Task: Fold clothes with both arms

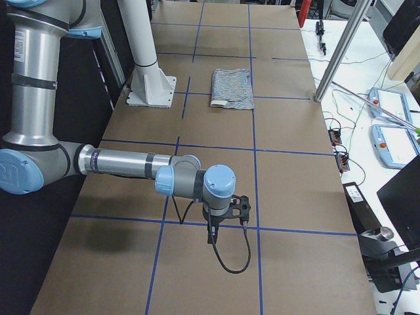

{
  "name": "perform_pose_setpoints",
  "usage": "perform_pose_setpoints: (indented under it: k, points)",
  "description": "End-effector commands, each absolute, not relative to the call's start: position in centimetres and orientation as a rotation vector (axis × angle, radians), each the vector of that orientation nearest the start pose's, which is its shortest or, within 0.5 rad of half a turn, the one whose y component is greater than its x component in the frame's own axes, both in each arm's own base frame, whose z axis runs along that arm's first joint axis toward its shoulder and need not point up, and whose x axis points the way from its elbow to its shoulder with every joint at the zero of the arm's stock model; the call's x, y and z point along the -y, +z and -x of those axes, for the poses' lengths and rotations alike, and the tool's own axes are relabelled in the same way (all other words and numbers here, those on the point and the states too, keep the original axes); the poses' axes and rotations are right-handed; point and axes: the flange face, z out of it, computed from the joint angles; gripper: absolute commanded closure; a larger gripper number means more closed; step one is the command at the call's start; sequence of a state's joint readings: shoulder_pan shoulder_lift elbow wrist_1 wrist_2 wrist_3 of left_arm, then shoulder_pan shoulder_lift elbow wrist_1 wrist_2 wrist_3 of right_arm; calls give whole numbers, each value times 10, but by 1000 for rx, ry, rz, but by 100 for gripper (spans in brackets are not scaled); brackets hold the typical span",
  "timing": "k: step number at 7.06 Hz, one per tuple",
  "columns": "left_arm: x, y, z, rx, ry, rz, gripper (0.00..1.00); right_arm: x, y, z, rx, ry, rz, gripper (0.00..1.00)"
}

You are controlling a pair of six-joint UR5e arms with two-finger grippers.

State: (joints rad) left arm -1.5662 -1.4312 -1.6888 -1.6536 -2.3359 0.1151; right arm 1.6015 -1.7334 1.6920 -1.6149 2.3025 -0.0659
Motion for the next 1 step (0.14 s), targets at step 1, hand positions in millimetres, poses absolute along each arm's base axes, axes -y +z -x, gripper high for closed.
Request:
perform_pose_setpoints:
  k: [1]
  points:
    - [437, 658, 62, -760, 137, -99, 0, 414, 681, -79, 733, -4, 47, 0]
